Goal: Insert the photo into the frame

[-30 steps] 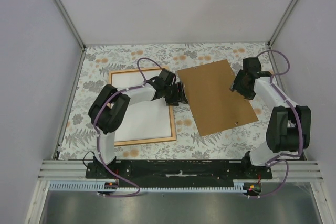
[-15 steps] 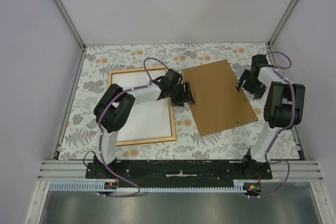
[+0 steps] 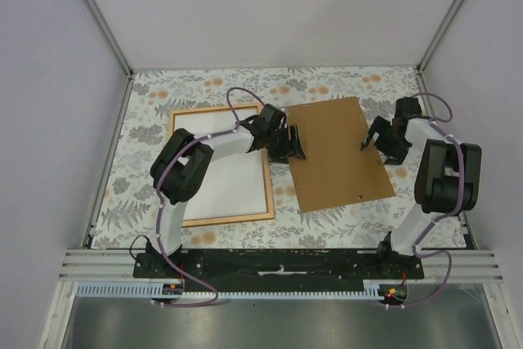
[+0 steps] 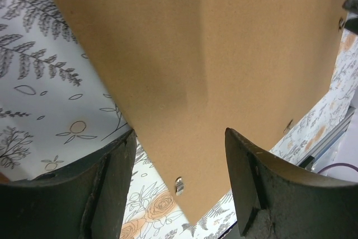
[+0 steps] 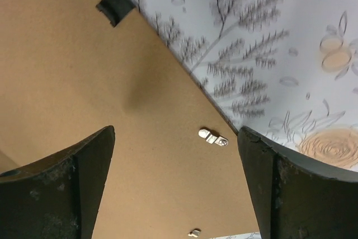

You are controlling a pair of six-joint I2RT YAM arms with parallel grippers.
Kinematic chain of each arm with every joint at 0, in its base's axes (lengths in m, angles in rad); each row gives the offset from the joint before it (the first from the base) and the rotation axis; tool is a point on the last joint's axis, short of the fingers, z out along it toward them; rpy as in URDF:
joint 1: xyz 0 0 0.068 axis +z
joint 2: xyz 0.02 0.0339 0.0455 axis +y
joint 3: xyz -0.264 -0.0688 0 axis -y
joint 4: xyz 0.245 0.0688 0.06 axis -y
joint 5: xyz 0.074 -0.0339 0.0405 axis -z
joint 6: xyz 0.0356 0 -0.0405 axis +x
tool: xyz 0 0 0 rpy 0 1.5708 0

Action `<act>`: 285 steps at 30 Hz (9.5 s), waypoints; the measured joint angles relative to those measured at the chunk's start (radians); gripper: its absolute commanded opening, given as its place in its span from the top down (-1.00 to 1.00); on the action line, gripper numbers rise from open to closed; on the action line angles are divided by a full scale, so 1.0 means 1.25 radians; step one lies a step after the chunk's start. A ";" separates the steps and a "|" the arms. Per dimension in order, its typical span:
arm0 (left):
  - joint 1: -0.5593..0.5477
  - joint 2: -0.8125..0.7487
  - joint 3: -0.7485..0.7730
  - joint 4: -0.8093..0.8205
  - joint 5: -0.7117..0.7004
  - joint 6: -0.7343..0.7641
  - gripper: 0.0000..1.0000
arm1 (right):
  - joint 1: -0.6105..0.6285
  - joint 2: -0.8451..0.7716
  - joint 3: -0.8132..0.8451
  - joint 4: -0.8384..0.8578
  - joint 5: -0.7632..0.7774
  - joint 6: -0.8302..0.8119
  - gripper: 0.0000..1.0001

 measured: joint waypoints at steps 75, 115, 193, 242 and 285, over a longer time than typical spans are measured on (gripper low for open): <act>0.044 0.101 0.202 -0.206 0.013 0.151 -0.31 | 0.094 0.102 0.136 -0.054 0.171 -0.042 0.27; 0.056 0.101 0.203 -0.210 0.031 0.183 -0.31 | 0.131 0.202 0.289 -0.142 0.228 -0.131 1.00; 0.086 0.064 0.166 -0.258 0.122 0.278 -0.29 | 0.067 -0.196 -0.271 0.229 -0.144 0.031 -0.71; 0.088 0.009 0.092 -0.273 -0.041 0.245 -0.27 | 0.082 -0.139 -0.220 0.208 -0.219 0.029 -0.66; 0.126 -0.042 0.082 -0.323 -0.167 0.266 -0.64 | 0.119 -0.115 -0.201 0.191 -0.253 0.038 -0.63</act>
